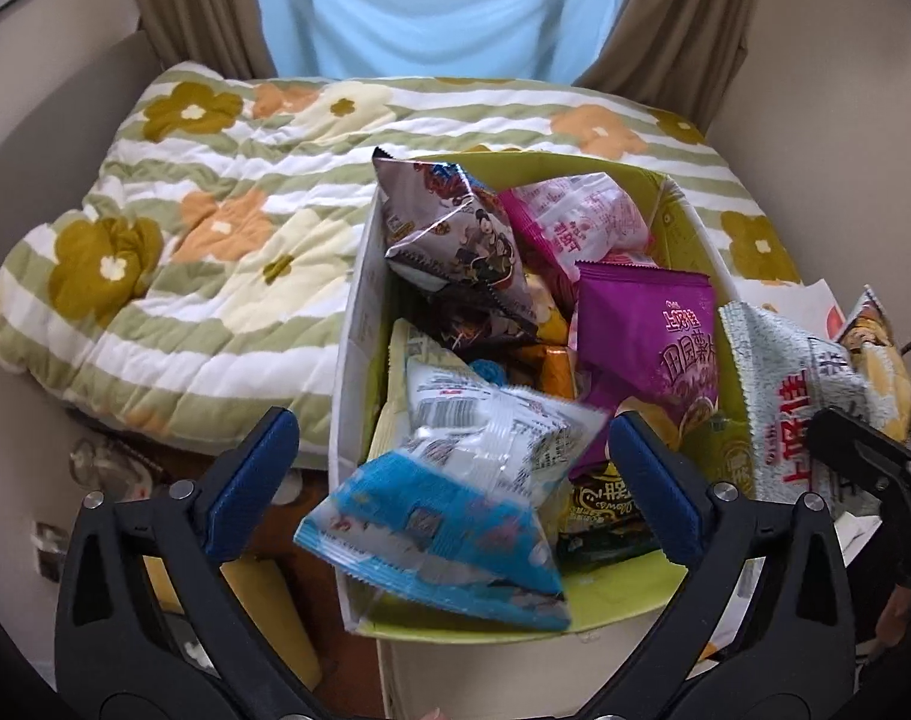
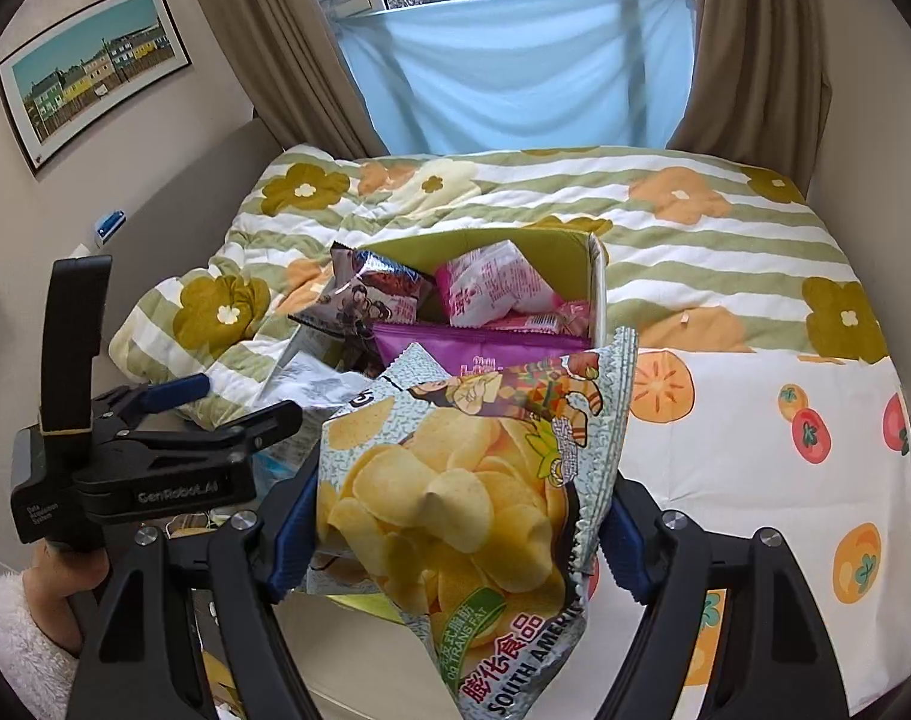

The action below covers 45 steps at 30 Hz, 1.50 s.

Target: Organize snacks

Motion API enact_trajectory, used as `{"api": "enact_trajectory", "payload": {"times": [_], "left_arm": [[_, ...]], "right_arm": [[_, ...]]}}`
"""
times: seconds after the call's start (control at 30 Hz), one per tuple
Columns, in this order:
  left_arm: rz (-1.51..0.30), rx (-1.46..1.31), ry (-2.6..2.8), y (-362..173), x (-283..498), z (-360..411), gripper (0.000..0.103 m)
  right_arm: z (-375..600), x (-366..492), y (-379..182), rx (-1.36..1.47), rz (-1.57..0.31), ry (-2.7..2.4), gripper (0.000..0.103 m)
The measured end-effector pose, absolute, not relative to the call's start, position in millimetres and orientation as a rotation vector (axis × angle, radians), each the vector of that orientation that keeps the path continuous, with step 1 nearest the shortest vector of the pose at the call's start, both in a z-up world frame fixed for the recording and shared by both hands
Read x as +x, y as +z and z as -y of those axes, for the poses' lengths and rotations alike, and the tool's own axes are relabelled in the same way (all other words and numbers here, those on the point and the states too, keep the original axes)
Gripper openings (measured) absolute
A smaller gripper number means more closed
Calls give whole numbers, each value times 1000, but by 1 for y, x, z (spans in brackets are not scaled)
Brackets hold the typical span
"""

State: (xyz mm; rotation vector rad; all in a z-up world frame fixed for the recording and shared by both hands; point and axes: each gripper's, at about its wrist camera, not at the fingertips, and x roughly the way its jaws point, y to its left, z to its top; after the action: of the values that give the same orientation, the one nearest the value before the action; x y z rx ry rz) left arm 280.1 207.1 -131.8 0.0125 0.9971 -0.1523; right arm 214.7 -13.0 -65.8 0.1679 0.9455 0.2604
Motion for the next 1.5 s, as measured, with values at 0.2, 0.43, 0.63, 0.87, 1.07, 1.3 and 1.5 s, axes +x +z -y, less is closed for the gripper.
{"api": "enact_trajectory", "payload": {"times": [0.2,0.43,0.63,0.87,1.07,1.3,1.5], "left_arm": [[-1005,-55,-128,-131,262,-231,102],[-974,-90,-93,-120,251,-243,102],[-979,-91,-81,-120,244,-243,102],[-981,-77,-78,-117,233,-233,102],[-923,-47,-85,-88,216,-218,102],[-816,2,-106,-38,185,-195,102],[-716,63,-138,0,140,-170,102]], "right_arm": [[2,218,-72,107,-933,282,74],[-17,222,-75,-14,-903,293,75],[-28,221,-84,-61,-886,325,102],[-14,206,-81,-44,-841,303,102],[5,192,-60,-11,-808,277,102],[39,163,-11,24,-724,185,102],[70,124,26,54,-678,52,102]]}}
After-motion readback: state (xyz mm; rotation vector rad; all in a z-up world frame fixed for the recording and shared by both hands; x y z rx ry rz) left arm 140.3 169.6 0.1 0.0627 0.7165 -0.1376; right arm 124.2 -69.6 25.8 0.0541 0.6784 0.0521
